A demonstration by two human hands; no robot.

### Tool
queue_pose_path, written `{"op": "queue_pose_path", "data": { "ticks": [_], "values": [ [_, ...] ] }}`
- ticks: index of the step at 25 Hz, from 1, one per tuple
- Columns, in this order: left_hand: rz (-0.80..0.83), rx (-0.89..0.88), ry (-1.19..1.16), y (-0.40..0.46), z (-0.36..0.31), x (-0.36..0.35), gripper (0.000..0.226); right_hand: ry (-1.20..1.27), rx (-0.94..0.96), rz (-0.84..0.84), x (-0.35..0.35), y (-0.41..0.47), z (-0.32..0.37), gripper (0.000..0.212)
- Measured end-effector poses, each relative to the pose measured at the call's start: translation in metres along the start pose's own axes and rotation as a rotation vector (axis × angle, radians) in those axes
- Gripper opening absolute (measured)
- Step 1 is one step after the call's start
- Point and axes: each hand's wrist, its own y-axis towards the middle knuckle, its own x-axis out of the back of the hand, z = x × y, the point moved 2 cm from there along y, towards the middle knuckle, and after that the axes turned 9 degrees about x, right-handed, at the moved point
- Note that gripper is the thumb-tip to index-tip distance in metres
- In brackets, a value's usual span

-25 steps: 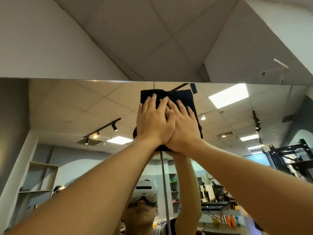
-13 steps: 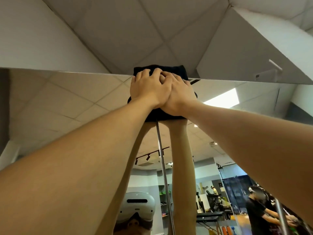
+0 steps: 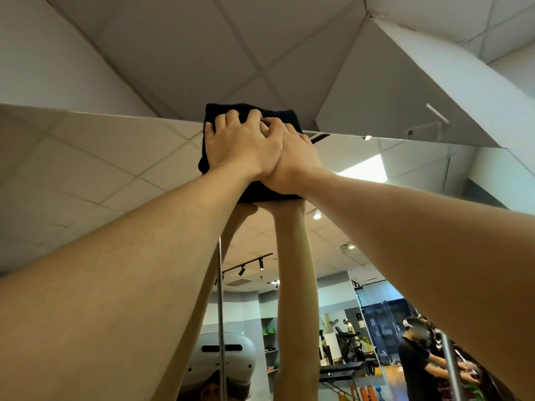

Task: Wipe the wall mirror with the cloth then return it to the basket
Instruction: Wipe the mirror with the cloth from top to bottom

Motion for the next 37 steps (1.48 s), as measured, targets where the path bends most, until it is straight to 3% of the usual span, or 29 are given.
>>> {"op": "queue_pose_path", "data": {
  "ticks": [23, 26, 32, 37],
  "values": [
    [-0.017, 0.028, -0.015, -0.043, -0.223, -0.118, 0.055, -0.025, 0.050, 0.009, 0.053, -0.097, -0.228, 0.068],
    [0.027, -0.013, -0.070, -0.039, -0.244, -0.128, 0.053, -0.010, 0.024, -0.001, 0.061, -0.106, -0.256, 0.060],
    [0.045, -0.257, -0.066, -0.028, -0.234, -0.132, 0.049, 0.020, -0.011, -0.050, 0.069, -0.114, -0.284, 0.043],
    [0.003, -0.251, -0.028, -0.028, -0.251, -0.144, 0.043, -0.083, 0.010, -0.024, 0.069, -0.113, -0.299, 0.045]
  ]
}}
